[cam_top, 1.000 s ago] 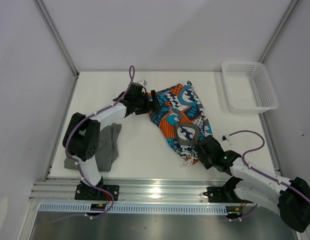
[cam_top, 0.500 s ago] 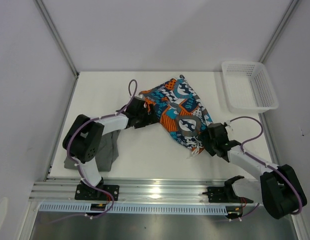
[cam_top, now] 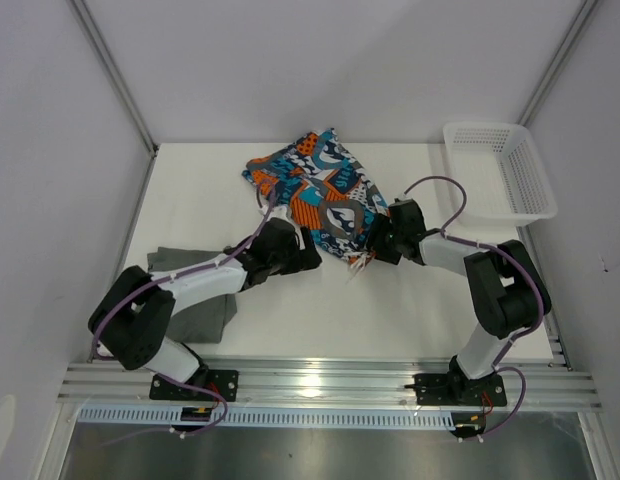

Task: Fold and stack the shorts
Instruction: Fold the shorts

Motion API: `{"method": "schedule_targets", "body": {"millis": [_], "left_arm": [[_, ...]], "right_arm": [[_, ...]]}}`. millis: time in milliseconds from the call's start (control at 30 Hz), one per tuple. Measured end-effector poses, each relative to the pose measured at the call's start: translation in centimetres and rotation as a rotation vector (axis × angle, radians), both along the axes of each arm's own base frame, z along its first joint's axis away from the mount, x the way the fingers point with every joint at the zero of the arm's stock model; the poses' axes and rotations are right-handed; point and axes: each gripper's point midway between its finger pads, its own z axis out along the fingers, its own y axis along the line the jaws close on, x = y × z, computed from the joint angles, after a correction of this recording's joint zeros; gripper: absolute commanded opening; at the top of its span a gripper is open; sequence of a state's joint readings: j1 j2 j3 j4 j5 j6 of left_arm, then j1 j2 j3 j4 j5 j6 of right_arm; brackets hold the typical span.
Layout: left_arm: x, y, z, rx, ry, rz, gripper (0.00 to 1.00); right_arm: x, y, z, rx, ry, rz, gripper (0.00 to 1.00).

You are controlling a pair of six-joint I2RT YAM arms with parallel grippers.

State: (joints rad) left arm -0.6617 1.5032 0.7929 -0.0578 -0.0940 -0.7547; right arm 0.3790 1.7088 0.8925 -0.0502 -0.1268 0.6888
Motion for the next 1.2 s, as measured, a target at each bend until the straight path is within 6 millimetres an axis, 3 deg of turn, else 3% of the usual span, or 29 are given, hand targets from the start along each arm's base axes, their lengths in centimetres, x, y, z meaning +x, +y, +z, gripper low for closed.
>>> {"method": "schedule_targets", "body": {"millis": [167, 400, 633, 933, 1200], "left_arm": [[-0.7, -2.9, 2.4, -0.029, -0.083, -0.075, 0.93], [2.5, -5.7, 3.3, -0.069, -0.113, -0.068, 0.93], [4.6, -8.6, 2.0, -0.141, -0.093, -0.049, 0.92], [5.9, -10.5, -0.9, -0.19, -0.033, -0.008, 0.92], [6.7, -11.7, -1.7, -0.275, -0.012, 0.028, 0.91]], "right_arm": [[-0.3, 2.1, 0.2, 0.033, -0.013, 0.068, 0.64], [-1.0, 2.1, 0.6, 0.052, -0.01, 0.064, 0.73], [-2.7, 0.3, 1.3, 0.065, -0.017, 0.0, 0.73], [-1.7, -0.9, 1.4, 0.135, -0.055, -0.094, 0.73], [0.2, 0.5, 0.9, 0.271, -0.094, -0.122, 0.7]]}}
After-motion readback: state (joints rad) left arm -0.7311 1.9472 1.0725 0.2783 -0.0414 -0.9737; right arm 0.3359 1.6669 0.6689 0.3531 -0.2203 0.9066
